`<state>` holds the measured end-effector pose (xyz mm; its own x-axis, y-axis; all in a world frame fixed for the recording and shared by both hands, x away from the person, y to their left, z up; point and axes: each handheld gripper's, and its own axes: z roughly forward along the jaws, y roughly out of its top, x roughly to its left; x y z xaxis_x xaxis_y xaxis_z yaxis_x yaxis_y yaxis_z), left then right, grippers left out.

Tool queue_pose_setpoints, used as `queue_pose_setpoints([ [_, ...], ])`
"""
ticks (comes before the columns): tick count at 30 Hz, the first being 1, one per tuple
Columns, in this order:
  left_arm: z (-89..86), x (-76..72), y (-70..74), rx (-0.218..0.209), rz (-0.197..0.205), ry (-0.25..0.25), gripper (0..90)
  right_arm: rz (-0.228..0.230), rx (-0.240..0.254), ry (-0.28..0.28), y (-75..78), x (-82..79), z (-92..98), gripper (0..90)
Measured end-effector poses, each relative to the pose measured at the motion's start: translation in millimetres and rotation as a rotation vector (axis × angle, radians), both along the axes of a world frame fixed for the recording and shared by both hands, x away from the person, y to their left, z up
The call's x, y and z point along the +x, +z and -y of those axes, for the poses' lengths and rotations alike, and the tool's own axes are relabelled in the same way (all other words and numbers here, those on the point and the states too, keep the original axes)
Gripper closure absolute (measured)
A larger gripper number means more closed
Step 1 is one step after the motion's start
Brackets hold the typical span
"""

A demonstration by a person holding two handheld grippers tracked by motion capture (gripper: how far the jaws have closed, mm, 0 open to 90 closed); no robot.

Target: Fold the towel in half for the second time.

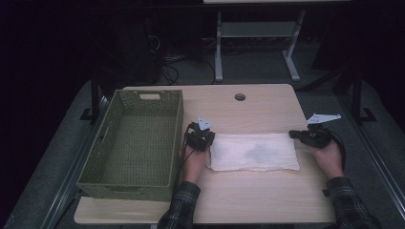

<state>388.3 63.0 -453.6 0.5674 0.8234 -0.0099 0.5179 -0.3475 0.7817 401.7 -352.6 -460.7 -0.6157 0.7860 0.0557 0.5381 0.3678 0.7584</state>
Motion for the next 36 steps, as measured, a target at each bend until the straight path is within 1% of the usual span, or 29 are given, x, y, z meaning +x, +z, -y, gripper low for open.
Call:
queue_pose_setpoints([
  [3,-2.7,-5.9,0.5,-0.016,0.017,-0.002,85.6,0.009,-0.001,0.009,1.1,-4.9,-0.7,86.5],
  [4,-3.2,-8.3,0.8,-0.02,0.02,-0.004,85.5,0.012,0.01,0.011,2.1,-7.1,-0.2,86.6],
  [7,-4.5,-16.2,2.5,-0.019,0.041,-0.009,85.5,0.027,0.024,0.017,5.2,-14.7,1.7,86.5],
  [8,-5.6,-19.5,3.2,-0.025,0.047,-0.013,85.5,0.026,0.027,0.019,6.4,-17.7,2.0,86.5],
  [10,-6.9,-24.1,4.0,-0.032,0.067,-0.019,85.5,0.034,0.022,0.024,7.2,-23.8,1.7,86.5],
  [14,-7.0,-32.6,5.5,-0.049,0.086,-0.027,85.5,0.038,0.019,0.029,8.4,-36.2,1.8,86.5],
  [15,-7.8,-33.9,6.0,-0.039,0.086,-0.035,85.6,0.039,0.024,0.027,9.2,-39.5,2.1,86.5],
  [16,-7.6,-35.1,5.9,-0.047,0.086,-0.035,85.6,0.046,0.026,0.028,9.3,-42.1,2.7,86.5],
  [17,-7.5,-35.8,6.2,-0.05,0.083,-0.036,85.5,0.045,0.022,0.024,9.5,-44.5,2.6,86.5],
  [19,-7.0,-38.1,8.3,-0.041,0.072,-0.046,85.5,0.044,0.017,0.023,8.6,-47.8,1.9,86.5],
  [22,-7.6,-43.6,14.9,-0.02,0.089,-0.064,85.5,0.043,0.011,0.018,9.3,-49.2,0.4,86.5],
  [23,-8.5,-44.9,16.2,-0.028,0.09,-0.065,85.5,0.048,0.012,0.021,10.1,-49.4,0.4,86.5],
  [24,-8.7,-46.1,16.7,-0.048,0.088,-0.065,85.5,0.048,0.014,0.016,10.7,-50.1,-0.2,86.5],
  [25,-8.9,-46.8,16.7,-0.047,0.089,-0.066,85.5,0.05,0.013,0.012,11.1,-51.4,-0.4,86.5],
  [26,-9.5,-47.9,16.7,-0.037,0.093,-0.072,85.5,0.047,0.017,0.009,11.4,-52.5,-0.5,86.5],
  [28,-10.1,-50.2,16.1,-0.051,0.094,-0.076,85.5,0.047,0.02,0.002,12.0,-56.4,-0.3,86.5],
  [29,-10.0,-51.9,16.2,-0.043,0.094,-0.08,85.5,0.047,0.023,-0.001,12.1,-58.3,0.0,86.5],
  [31,-9.3,-55.1,16.0,-0.041,0.107,-0.092,85.5,0.044,0.038,-0.01,12.1,-62.2,1.5,86.5],
  [33,-9.4,-58.6,15.2,-0.037,0.112,-0.099,85.4,0.037,0.045,-0.02,12.4,-66.7,2.5,86.5],
  [35,-9.7,-62.8,13.4,-0.048,0.119,-0.112,85.4,0.036,0.054,-0.027,12.5,-71.1,3.2,86.5],
  [36,-10.5,-64.3,13.0,-0.036,0.113,-0.121,85.4,0.038,0.053,-0.027,12.5,-72.8,3.1,86.5],
])
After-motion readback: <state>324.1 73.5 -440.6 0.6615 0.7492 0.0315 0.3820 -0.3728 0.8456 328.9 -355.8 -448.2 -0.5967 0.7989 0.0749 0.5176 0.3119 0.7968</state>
